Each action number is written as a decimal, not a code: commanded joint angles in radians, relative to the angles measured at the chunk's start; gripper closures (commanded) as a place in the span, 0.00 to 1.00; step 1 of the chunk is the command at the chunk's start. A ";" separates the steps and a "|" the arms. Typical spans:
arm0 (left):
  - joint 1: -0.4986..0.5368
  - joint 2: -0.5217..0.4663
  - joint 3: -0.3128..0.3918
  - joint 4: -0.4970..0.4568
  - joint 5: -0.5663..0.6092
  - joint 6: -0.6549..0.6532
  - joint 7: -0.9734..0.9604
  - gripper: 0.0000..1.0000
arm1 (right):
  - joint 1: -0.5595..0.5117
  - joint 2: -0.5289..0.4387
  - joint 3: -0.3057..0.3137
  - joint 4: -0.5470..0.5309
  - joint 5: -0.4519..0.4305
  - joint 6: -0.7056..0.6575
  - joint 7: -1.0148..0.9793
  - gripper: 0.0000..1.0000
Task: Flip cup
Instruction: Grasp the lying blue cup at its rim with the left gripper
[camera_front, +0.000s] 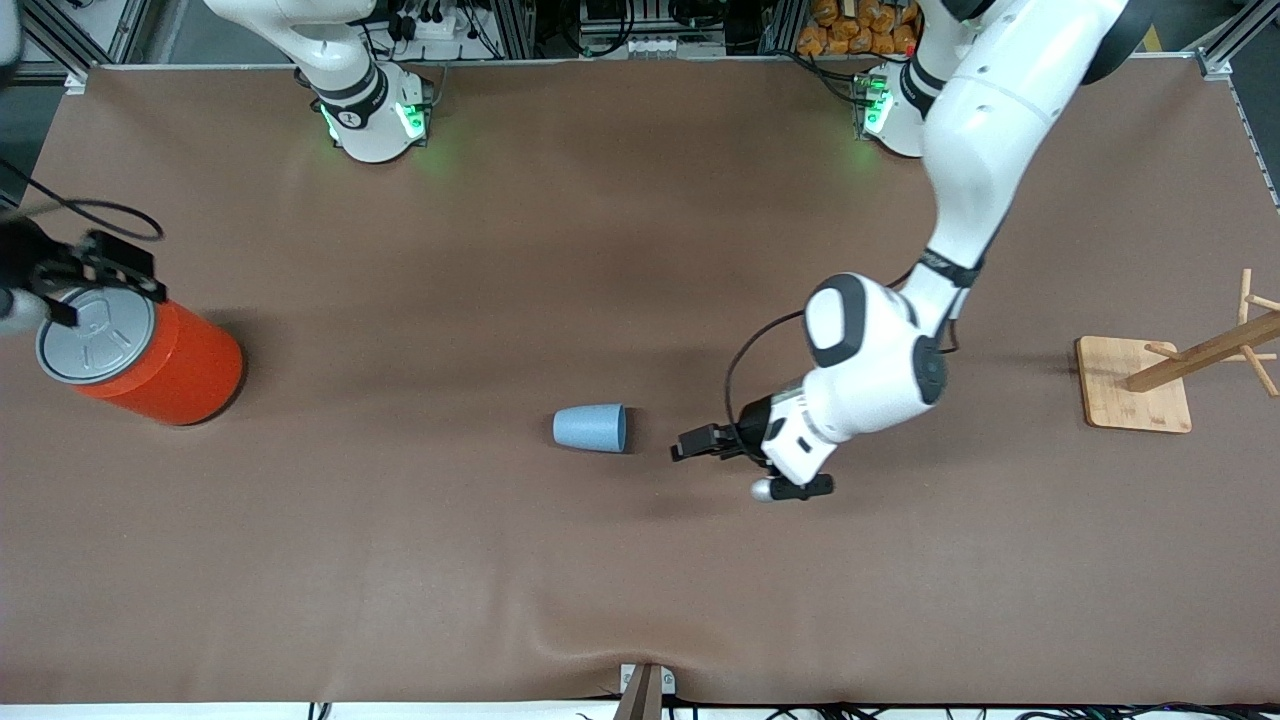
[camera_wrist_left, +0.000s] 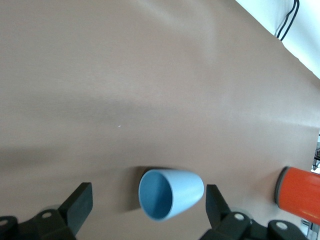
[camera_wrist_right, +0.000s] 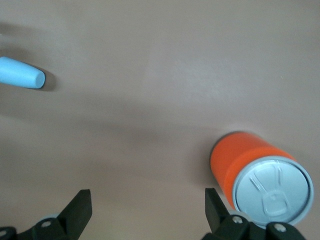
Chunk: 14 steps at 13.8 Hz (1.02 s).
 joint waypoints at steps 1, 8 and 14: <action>-0.046 0.083 0.001 0.075 -0.022 0.057 0.018 0.00 | 0.004 -0.095 -0.023 -0.101 0.006 0.003 0.077 0.00; -0.113 0.149 -0.014 0.084 -0.061 0.119 0.021 0.04 | -0.007 -0.131 -0.022 -0.154 0.005 -0.023 0.246 0.00; -0.149 0.167 -0.014 0.086 -0.108 0.133 0.021 0.15 | -0.003 -0.124 -0.018 -0.098 -0.009 -0.022 0.254 0.00</action>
